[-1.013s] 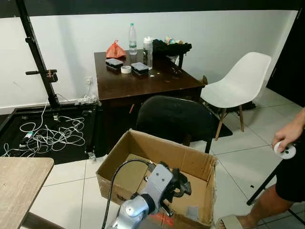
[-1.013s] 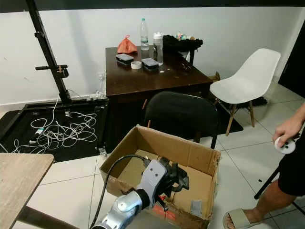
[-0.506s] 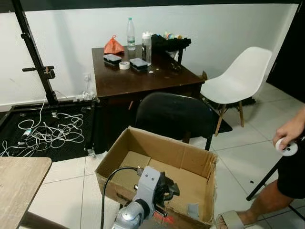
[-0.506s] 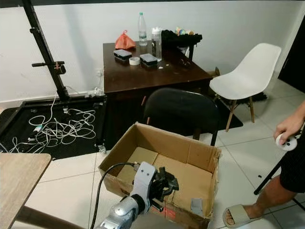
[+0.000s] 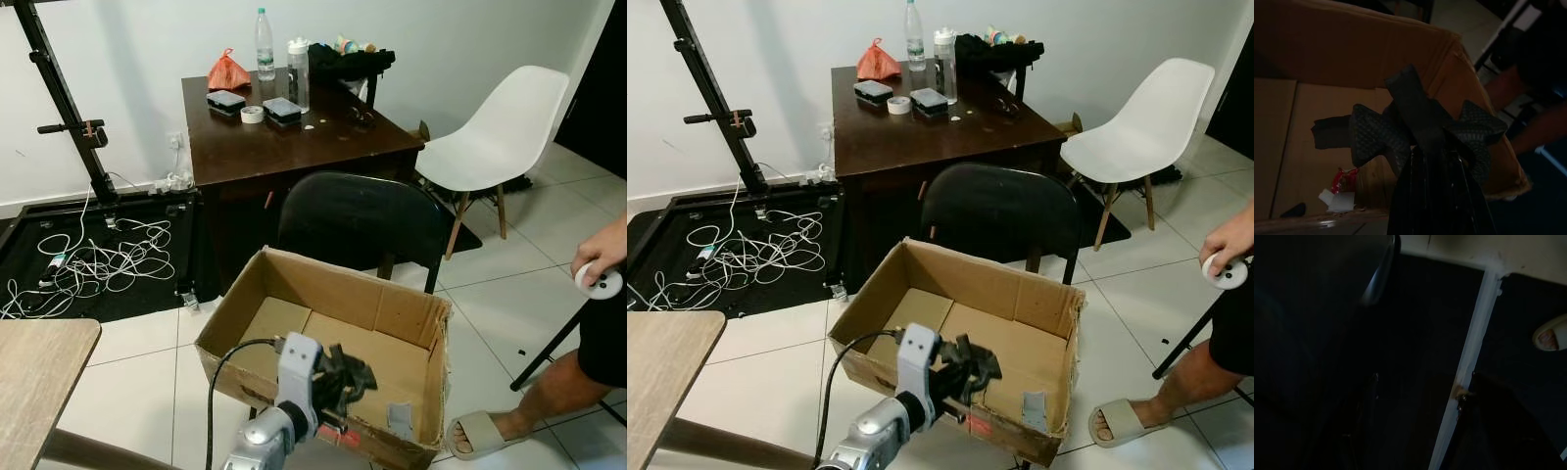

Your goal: Picking trash to rubbish bin

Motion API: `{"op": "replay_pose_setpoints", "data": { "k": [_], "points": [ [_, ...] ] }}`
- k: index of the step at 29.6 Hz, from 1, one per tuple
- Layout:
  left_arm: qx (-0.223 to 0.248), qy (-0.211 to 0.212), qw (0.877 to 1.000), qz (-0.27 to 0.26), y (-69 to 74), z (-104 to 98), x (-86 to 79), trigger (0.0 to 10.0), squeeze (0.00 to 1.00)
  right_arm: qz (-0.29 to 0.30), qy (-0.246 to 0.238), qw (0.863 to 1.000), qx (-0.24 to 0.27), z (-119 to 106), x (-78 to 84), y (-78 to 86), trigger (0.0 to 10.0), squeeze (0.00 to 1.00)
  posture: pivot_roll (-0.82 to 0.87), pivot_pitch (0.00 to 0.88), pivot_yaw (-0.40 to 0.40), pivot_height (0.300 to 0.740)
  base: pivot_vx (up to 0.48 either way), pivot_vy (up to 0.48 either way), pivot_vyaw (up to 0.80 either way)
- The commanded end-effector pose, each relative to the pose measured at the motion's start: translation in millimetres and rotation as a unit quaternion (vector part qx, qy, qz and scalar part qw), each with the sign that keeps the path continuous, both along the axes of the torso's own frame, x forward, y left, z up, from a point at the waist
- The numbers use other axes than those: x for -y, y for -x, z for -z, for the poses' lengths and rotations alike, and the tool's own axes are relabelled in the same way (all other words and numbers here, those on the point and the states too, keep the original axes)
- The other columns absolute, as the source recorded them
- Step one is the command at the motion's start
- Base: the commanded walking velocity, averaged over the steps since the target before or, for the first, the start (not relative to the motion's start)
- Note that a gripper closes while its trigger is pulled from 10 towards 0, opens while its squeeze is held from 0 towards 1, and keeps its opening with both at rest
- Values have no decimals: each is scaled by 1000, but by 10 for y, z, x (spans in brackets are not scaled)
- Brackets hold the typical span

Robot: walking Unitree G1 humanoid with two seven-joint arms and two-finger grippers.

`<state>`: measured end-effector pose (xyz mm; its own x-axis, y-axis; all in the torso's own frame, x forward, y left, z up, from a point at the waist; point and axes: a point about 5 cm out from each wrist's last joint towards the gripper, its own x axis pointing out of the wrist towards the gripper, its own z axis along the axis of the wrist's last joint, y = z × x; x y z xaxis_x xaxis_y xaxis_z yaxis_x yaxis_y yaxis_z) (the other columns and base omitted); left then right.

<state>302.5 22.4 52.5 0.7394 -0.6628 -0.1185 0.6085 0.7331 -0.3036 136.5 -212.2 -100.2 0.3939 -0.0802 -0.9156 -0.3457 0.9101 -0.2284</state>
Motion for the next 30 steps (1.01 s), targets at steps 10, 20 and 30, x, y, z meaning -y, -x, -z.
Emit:
{"op": "replay_pose_setpoints", "data": {
  "k": [10,20,30],
  "points": [
    [11,182,983,17,-58,-730,840,10000,0,8,-15,1000,-20,71,-73,189,10000,0,-219,255,105,740,0,0,0],
    [16,248,965,82,44,-940,1025,10000,1000,13,-13,1000,-19,66,-46,187,10000,0,-223,257,107,740,0,0,0],
    [7,255,963,90,67,-920,1030,10000,1000,12,-12,1000,-14,51,-33,145,10000,0,-228,245,102,740,0,0,0]
  ]
}}
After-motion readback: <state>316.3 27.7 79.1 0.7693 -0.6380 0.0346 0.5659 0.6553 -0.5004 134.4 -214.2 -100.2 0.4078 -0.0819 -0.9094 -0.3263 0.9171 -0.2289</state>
